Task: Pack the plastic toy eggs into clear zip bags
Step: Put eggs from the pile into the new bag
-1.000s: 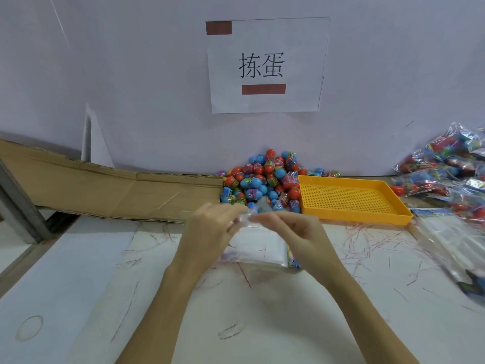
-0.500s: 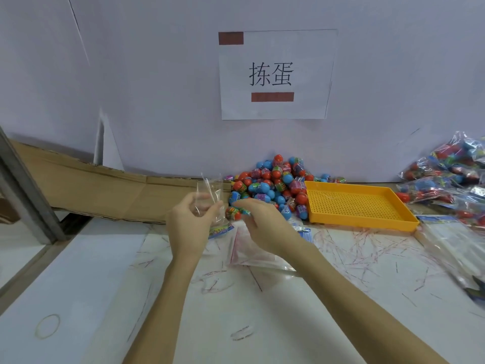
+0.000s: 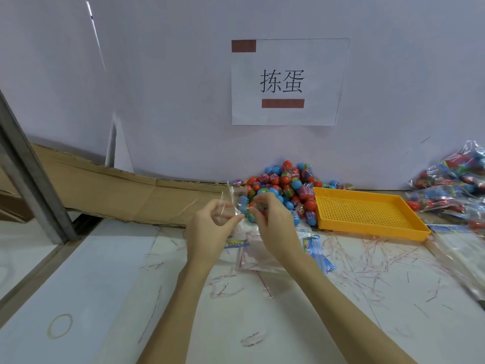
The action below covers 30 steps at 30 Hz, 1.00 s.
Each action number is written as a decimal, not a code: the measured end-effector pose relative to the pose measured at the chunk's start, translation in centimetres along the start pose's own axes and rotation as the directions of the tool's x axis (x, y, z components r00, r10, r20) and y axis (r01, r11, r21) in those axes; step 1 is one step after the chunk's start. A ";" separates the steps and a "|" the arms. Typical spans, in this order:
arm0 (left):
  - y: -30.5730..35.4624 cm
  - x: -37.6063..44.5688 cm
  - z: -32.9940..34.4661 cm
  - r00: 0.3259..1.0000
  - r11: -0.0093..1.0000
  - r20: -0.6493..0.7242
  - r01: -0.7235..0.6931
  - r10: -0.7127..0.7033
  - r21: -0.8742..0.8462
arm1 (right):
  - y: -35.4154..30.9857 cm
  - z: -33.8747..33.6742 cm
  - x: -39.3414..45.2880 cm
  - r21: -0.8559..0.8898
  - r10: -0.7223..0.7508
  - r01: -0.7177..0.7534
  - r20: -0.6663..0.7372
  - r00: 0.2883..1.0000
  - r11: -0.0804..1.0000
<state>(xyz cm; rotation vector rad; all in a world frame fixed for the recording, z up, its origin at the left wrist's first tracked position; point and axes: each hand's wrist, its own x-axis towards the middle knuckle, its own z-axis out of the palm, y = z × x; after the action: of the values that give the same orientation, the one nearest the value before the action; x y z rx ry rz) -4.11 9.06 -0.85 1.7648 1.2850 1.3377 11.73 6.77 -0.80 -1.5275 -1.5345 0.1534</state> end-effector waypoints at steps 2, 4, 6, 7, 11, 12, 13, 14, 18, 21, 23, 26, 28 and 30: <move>0.3 -0.2 0.3 0.999 1.000 0.033 -0.012 0.012 0.008 | 0.0 -1.3 -1.0 0.078 0.011 -0.004 -0.087 0.996 0.997; 0.5 -0.3 0.6 0.996 0.999 0.073 -0.044 0.042 0.022 | 0.3 -2.6 -1.9 0.143 0.037 -0.013 -0.162 0.986 0.990; 0.8 -0.6 1.0 0.989 0.994 0.125 -0.090 0.082 0.059 | 0.5 -4.0 -2.5 0.231 0.083 -0.033 -0.209 0.974 0.972; 0.9 -0.8 1.2 0.982 0.990 0.156 -0.116 0.103 0.078 | 0.4 -4.6 -2.7 0.277 0.104 -0.042 -0.211 0.972 0.960; 1.2 -1.3 1.7 0.960 0.972 0.229 -0.193 0.159 0.135 | -0.4 -6.1 -2.4 0.352 0.057 0.014 -0.189 0.980 0.936; 1.2 -1.3 1.8 0.955 0.969 0.242 -0.207 0.171 0.135 | -0.7 -6.3 -2.4 0.343 0.027 0.039 -0.187 0.982 0.938; 1.2 -1.4 1.8 0.950 0.966 0.252 -0.222 0.183 0.135 | -1.0 -6.3 -2.3 0.326 0.002 0.061 -0.188 0.982 0.943; 1.3 -1.4 1.9 0.946 0.963 0.260 -0.234 0.194 0.136 | -1.2 -6.2 -2.3 0.292 -0.020 0.077 -0.194 0.981 0.953; 1.4 -1.5 2.1 0.944 0.950 0.240 -0.268 0.226 0.162 | -1.3 -5.6 -2.6 0.073 -0.088 0.106 -0.207 0.974 0.992; 1.4 -1.4 2.0 0.957 0.955 0.196 -0.248 0.215 0.164 | -1.1 -5.4 -2.7 0.053 -0.080 0.093 -0.215 0.973 0.994; 1.4 -1.4 1.9 0.959 0.959 0.185 -0.244 0.216 0.146 | -1.0 -5.4 -2.6 0.062 -0.069 0.083 -0.206 0.976 0.995; 1.5 -1.6 1.9 0.946 0.950 0.212 -0.278 0.245 0.144 | -1.0 -5.5 -2.8 0.074 -0.076 0.088 -0.160 0.984 0.993; 1.6 -1.7 1.8 0.935 0.937 0.230 -0.309 0.269 0.162 | -0.9 -5.6 -2.9 0.117 -0.088 0.095 -0.061 0.994 0.989; 1.7 -1.7 1.8 0.925 0.927 0.238 -0.339 0.297 0.161 | -0.9 -5.6 -3.0 0.177 -0.082 0.073 0.043 0.996 0.981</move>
<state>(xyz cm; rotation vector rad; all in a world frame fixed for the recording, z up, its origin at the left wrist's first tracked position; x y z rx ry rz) -1.91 7.03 -0.70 2.2684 1.0766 1.1788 14.13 1.23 1.35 -1.3320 -1.5740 0.2763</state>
